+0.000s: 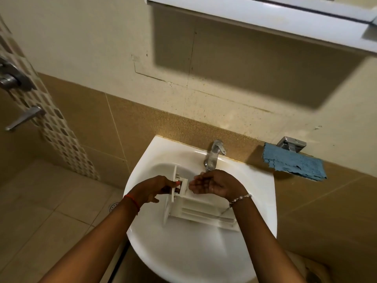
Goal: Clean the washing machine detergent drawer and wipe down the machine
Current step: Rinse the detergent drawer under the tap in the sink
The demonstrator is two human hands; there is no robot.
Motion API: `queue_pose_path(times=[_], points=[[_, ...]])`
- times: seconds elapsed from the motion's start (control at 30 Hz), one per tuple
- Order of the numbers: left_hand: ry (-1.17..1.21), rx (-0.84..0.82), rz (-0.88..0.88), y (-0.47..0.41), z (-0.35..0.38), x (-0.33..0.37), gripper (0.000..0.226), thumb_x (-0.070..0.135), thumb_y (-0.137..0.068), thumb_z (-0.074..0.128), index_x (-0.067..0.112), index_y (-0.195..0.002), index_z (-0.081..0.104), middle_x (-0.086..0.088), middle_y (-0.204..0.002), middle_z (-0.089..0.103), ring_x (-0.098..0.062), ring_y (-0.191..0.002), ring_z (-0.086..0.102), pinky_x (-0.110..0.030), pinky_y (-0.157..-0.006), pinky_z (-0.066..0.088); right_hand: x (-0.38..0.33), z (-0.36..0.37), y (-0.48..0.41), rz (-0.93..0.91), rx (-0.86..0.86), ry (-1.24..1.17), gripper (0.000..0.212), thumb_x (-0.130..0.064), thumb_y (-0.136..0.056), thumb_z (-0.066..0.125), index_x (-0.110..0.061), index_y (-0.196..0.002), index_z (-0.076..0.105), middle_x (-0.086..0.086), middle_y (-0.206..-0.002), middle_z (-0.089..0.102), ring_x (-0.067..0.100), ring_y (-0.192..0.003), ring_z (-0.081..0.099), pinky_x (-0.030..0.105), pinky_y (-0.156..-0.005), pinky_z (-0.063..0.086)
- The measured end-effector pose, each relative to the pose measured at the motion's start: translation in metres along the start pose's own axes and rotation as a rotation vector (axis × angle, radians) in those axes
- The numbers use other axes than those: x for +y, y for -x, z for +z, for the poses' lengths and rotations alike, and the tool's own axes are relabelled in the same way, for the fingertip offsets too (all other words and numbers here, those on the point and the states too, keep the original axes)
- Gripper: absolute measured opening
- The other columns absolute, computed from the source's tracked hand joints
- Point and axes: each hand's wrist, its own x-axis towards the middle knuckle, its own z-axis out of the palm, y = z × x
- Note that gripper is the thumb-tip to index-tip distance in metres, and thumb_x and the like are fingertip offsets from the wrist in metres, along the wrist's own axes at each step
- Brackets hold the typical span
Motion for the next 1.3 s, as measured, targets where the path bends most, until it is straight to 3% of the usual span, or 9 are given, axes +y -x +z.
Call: queue_pose_path(times=[0.23, 0.33, 0.4, 0.5, 0.57, 0.7, 0.9, 1.03, 1.3], points=[[0.0, 0.003, 0.018, 0.003, 0.001, -0.003, 0.027, 0.029, -0.088, 0.059, 0.011, -0.108, 0.06, 0.002, -0.095, 0.067, -0.014, -0.107, 0.051, -0.049, -0.106, 0.023, -0.002, -0.01, 0.005, -0.039, 0.308, 0.227, 0.029, -0.005, -0.096, 0.034, 0.003, -0.074, 0.052, 0.019, -0.073, 0.055, 0.027, -0.064, 0.055, 0.032, -0.061, 0.046], [0.015, 0.013, 0.024, 0.005, 0.002, -0.002, 0.017, 0.028, -0.088, 0.059, 0.014, -0.099, 0.059, 0.002, -0.092, 0.068, -0.014, -0.104, 0.052, -0.05, -0.107, 0.022, -0.001, -0.025, -0.003, -0.041, 0.392, -0.007, 0.03, -0.005, -0.097, 0.03, 0.003, -0.074, 0.049, 0.022, -0.081, 0.055, 0.034, -0.073, 0.056, 0.038, -0.073, 0.047], [0.025, 0.024, 0.023, 0.006, 0.003, -0.001, 0.017, 0.028, -0.089, 0.059, 0.013, -0.098, 0.059, 0.002, -0.091, 0.067, -0.014, -0.103, 0.053, -0.05, -0.107, 0.022, 0.0, -0.032, -0.011, -0.015, 0.363, -0.243, 0.03, -0.004, -0.097, 0.029, 0.006, -0.078, 0.05, 0.028, -0.105, 0.054, 0.04, -0.103, 0.054, 0.042, -0.09, 0.043], [0.032, 0.031, 0.024, 0.008, 0.005, -0.001, 0.014, 0.028, -0.089, 0.058, 0.015, -0.092, 0.059, 0.002, -0.089, 0.067, -0.014, -0.104, 0.052, -0.05, -0.107, 0.021, 0.003, -0.039, -0.025, -0.003, 0.289, -0.54, 0.03, -0.002, -0.097, 0.027, 0.014, -0.102, 0.051, 0.027, -0.129, 0.047, 0.038, -0.122, 0.044, 0.045, -0.097, 0.037], [0.043, 0.043, 0.028, 0.008, 0.007, -0.002, 0.014, 0.028, -0.09, 0.057, 0.015, -0.09, 0.058, 0.0, -0.093, 0.067, -0.015, -0.104, 0.051, -0.05, -0.108, 0.021, 0.003, -0.039, -0.035, -0.002, 0.256, -0.629, 0.031, -0.001, -0.097, 0.024, 0.011, -0.114, 0.047, 0.028, -0.111, 0.052, 0.039, -0.109, 0.049, 0.045, -0.098, 0.035], [0.047, 0.073, 0.022, 0.008, 0.012, -0.001, 0.023, 0.029, -0.091, 0.055, 0.009, -0.103, 0.056, -0.003, -0.105, 0.064, -0.014, -0.106, 0.049, -0.049, -0.11, 0.019, 0.004, -0.027, -0.048, 0.007, 0.202, -0.667, 0.03, -0.003, -0.095, 0.024, 0.005, -0.085, 0.051, 0.017, -0.082, 0.051, 0.028, -0.076, 0.049, 0.036, -0.074, 0.045], [0.034, 0.062, 0.014, 0.008, 0.01, 0.0, 0.024, 0.029, -0.092, 0.054, 0.009, -0.104, 0.058, -0.001, -0.101, 0.066, -0.013, -0.105, 0.05, -0.048, -0.11, 0.018, 0.01, -0.026, -0.042, -0.016, 0.091, -0.537, 0.013, 0.002, -0.069, 0.032, -0.007, -0.07, 0.042, 0.009, -0.058, 0.043, 0.015, -0.06, 0.031, 0.025, -0.057, 0.024], [0.027, 0.046, 0.009, 0.005, 0.007, 0.0, 0.03, 0.029, -0.091, 0.055, 0.008, -0.111, 0.058, 0.002, -0.094, 0.067, -0.014, -0.104, 0.051, -0.047, -0.108, 0.02, 0.008, -0.047, -0.026, 0.027, 0.08, -0.469, 0.014, -0.001, -0.07, 0.031, -0.012, -0.064, 0.037, 0.005, -0.05, 0.036, 0.014, -0.052, 0.03, 0.025, -0.044, 0.032], [0.023, 0.033, -0.01, 0.005, 0.005, 0.001, 0.023, 0.025, -0.09, 0.057, 0.007, -0.105, 0.059, 0.001, -0.09, 0.067, -0.015, -0.103, 0.052, -0.046, -0.109, 0.021, -0.002, -0.06, 0.037, 0.009, 0.276, 0.206, 0.034, -0.008, -0.09, 0.038, -0.006, -0.058, 0.048, 0.009, -0.045, 0.049, 0.021, -0.039, 0.048, 0.02, -0.041, 0.038]])
